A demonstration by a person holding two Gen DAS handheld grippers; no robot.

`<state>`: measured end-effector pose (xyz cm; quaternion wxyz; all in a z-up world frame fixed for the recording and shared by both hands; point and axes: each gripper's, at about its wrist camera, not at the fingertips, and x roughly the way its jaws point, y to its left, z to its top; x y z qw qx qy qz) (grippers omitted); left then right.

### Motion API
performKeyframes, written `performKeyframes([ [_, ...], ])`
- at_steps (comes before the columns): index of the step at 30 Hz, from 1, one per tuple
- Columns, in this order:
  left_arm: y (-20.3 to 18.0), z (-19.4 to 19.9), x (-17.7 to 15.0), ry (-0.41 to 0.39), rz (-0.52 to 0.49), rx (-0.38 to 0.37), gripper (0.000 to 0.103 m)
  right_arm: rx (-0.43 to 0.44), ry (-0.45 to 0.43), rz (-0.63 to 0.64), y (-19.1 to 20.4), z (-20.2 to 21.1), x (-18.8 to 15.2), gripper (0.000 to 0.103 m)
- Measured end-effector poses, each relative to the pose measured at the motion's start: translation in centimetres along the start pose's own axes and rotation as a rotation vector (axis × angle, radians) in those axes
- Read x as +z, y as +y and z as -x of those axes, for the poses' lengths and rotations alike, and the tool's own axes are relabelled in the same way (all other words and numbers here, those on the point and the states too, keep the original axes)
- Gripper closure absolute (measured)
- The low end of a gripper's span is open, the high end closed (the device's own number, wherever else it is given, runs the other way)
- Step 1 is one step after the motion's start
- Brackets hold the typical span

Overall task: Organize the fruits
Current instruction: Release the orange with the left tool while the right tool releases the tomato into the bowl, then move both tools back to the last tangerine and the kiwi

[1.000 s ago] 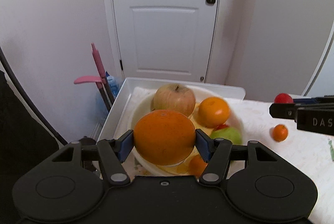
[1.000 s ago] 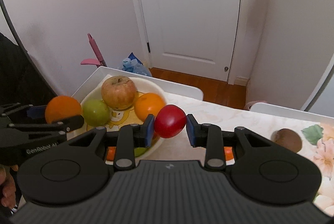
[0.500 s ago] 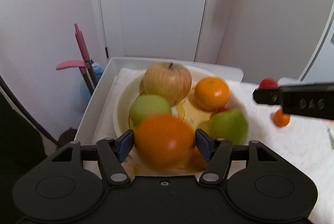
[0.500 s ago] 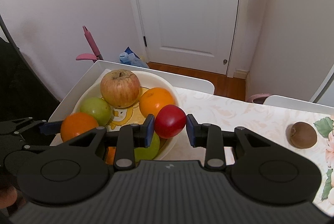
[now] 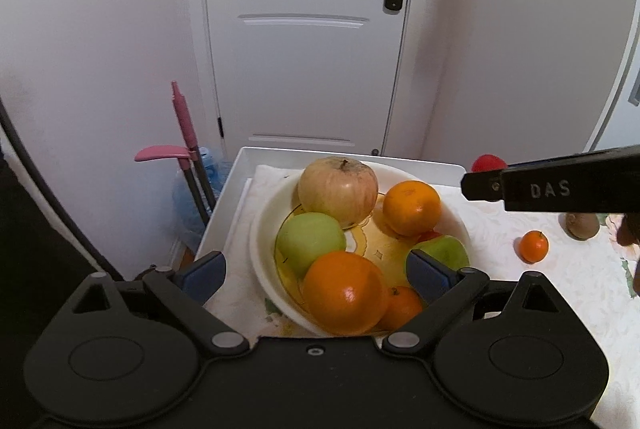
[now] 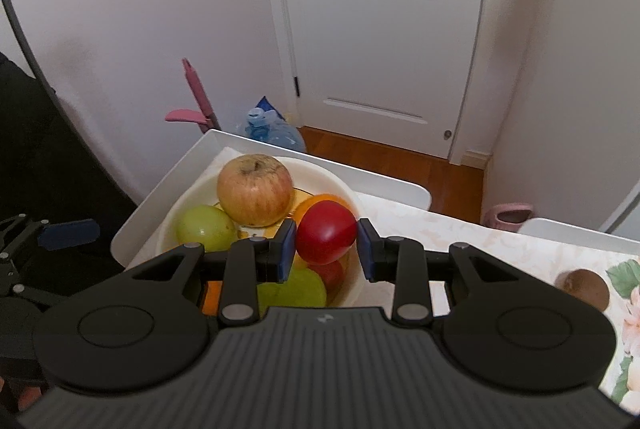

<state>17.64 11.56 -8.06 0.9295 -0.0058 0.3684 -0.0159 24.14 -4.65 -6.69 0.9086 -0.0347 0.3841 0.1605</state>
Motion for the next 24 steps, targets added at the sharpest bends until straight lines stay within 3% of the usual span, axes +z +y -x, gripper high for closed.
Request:
performKeyframes([
  [15,1.1,0.2,-1.6,0.014,-0.042,0.06,0.004,0.126,0.083,0.043,2.9,-4.8,-0.8,0.055],
  [16,1.1,0.1,-1.7,0.017,-0.042,0.061,0.004,0.13,0.069,0.042,2.9,-4.7,-0.9,0.049],
  [19,1.4,-0.1,-2.0,0.021,-0.043,0.06,0.004,0.105,0.022,0.047,3.1,-4.0,-1.1,0.007],
  [20,1.4,-0.1,-2.1,0.023,-0.042,0.058,0.004,0.091,0.009,0.05,3.1,-3.8,-1.1,0.0],
  [24,1.6,-0.2,-2.2,0.025,-0.038,0.047,0.004,0.075,0.017,0.049,3.0,-3.6,-1.2,0.0],
])
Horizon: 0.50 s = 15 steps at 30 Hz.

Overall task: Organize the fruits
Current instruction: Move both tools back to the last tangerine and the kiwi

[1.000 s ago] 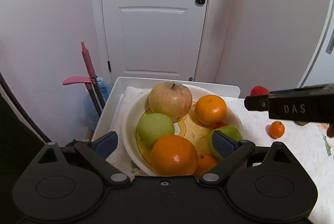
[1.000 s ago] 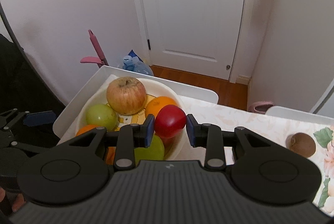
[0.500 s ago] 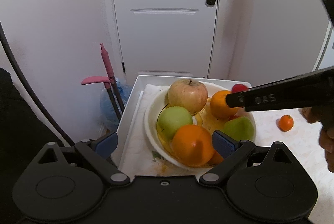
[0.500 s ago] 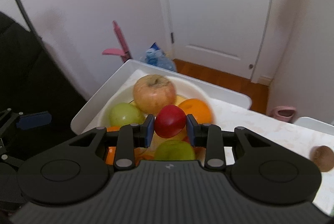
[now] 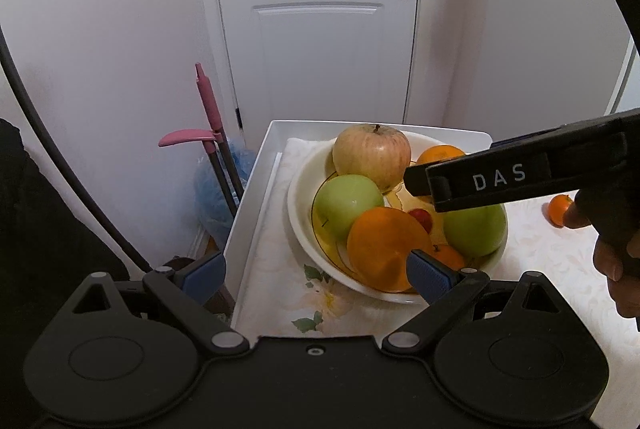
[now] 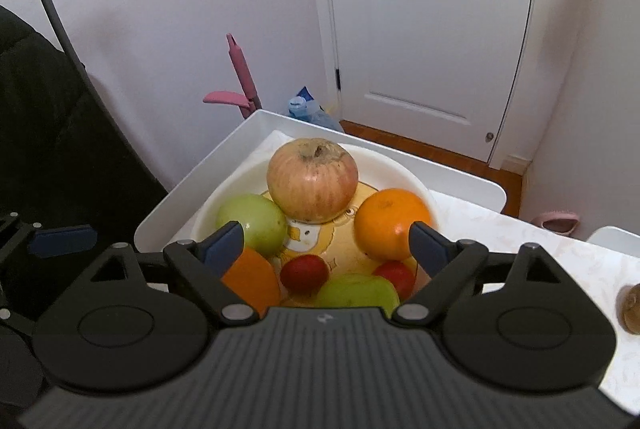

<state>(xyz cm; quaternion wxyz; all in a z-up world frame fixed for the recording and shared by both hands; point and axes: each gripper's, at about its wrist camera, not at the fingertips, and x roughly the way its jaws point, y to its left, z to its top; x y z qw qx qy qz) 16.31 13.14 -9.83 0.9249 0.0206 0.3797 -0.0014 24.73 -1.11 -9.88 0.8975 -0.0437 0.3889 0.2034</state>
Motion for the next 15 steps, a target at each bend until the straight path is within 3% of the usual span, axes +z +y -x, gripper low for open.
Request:
performKeyframes([
  [15,-0.7,2.5,0.5,-0.038,-0.023,0.006,0.004,-0.029,-0.037,-0.027,0.0,3.9,-0.2,0.0],
])
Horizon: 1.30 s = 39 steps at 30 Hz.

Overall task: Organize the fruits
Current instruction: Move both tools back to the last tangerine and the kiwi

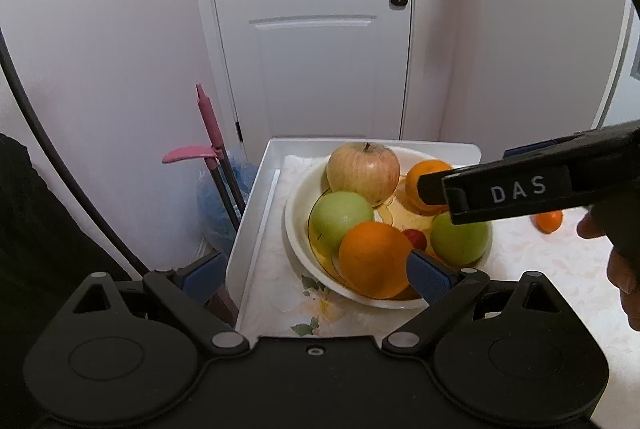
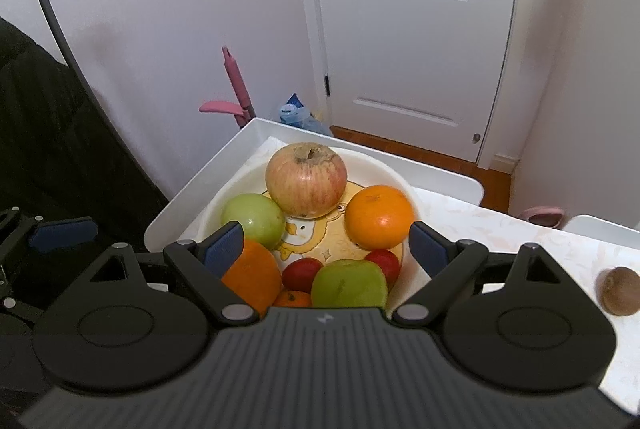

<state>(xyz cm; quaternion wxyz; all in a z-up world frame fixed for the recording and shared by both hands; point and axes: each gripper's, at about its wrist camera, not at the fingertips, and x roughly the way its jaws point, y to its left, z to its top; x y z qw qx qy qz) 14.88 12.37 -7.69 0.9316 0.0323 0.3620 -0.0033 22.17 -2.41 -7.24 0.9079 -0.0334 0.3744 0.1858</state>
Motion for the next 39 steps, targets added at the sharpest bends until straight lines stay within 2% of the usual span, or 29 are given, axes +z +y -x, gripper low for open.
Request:
performKeyframes([
  [10,-3.1,4.3,1.8,-0.065,-0.033,0.015,0.001,-0.049,-0.055,-0.057,-3.1,7.0,-0.3,0.0],
  [15,-5.4,5.9,2.3,-0.094,-0.028,-0.001,0.0,-0.123,-0.108,-0.076,-5.7,11.3,-1.0,0.0],
  [20,-8.4,6.9,2.8,-0.114,-0.031,-0.019,0.0,-0.174,-0.124,-0.105,-9.0,14.3,-2.0,0.0],
  [23,-10.1,7.2,2.8,-0.112,-0.034,-0.043,0.0,-0.202,-0.12,-0.121,-10.8,15.3,-2.7,0.0],
  [29,-13.9,6.9,3.2,-0.109,-0.072,-0.072,0.0,-0.186,-0.095,-0.168,-14.9,16.4,-4.3,0.0],
  [39,-19.7,3.3,3.3,-0.079,-0.08,-0.097,0.0,-0.189,-0.057,-0.167,-21.8,15.1,-6.1,0.0],
])
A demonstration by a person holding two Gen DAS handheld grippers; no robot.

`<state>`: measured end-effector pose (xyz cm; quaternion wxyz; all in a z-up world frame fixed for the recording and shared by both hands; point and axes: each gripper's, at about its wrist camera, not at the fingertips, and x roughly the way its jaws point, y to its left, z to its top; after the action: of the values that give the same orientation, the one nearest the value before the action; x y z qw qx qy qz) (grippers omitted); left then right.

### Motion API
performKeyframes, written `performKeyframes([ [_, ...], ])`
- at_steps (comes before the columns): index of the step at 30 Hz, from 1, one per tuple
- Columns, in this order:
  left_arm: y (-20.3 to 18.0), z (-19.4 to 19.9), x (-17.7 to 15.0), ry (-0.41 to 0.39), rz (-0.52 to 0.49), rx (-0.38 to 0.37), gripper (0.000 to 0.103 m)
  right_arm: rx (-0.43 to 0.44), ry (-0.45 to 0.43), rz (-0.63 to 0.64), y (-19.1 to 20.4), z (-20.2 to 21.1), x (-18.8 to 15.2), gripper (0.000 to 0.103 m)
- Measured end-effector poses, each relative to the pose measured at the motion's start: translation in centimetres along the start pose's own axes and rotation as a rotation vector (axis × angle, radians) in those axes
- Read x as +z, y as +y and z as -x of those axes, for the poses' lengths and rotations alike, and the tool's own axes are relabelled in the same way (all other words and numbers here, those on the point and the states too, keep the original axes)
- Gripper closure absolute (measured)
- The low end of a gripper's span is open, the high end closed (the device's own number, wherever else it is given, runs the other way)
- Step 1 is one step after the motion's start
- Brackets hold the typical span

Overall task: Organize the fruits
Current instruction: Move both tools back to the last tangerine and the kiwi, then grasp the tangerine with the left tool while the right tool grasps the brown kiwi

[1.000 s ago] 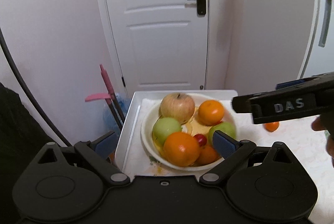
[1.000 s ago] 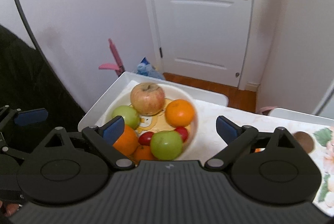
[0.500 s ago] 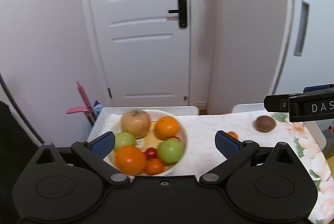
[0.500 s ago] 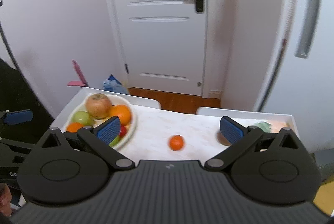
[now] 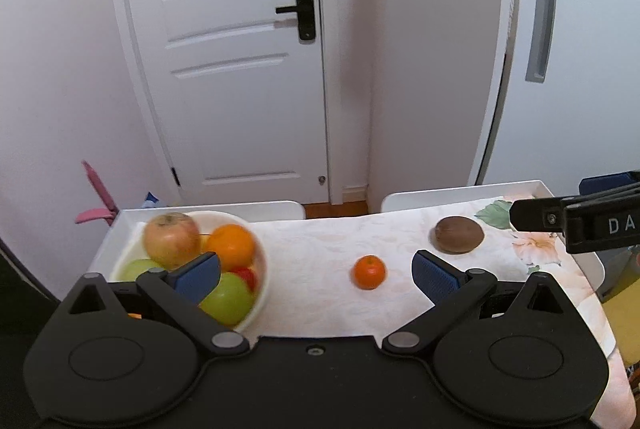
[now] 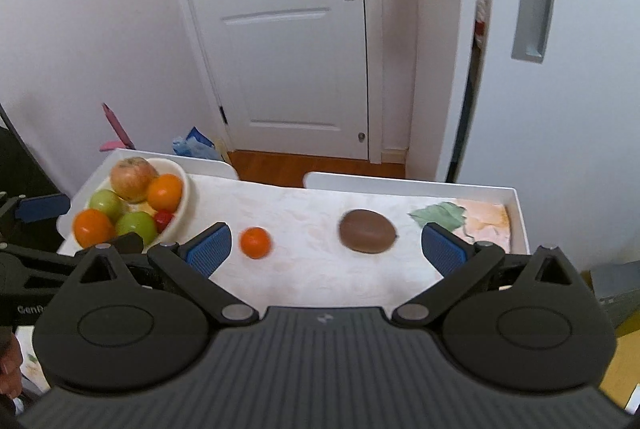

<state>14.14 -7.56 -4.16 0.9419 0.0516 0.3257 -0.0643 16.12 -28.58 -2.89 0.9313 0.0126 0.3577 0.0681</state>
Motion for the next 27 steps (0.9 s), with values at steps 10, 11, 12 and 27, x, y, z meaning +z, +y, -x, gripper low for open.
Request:
performKeyframes([
  [10,-3.2,-7.3,-0.8,0.058,-0.026,-0.008,0.004,-0.02,0.035,-0.066,-5.0,-5.7,-1.1,0.0],
  [11,-3.4,-8.1,-0.9,0.065,-0.026,-0.01,0.007,-0.021,0.041,-0.072,-5.3,-6.3,-1.3,0.0],
  [12,-3.5,-8.9,-1.1,0.074,-0.027,-0.012,0.01,-0.023,0.048,-0.078,-5.5,-7.0,-1.5,0.0],
  [27,-4.2,-15.9,-2.4,0.174,-0.007,-0.039,0.052,0.006,0.123,-0.146,-5.1,-13.7,-2.3,0.0],
])
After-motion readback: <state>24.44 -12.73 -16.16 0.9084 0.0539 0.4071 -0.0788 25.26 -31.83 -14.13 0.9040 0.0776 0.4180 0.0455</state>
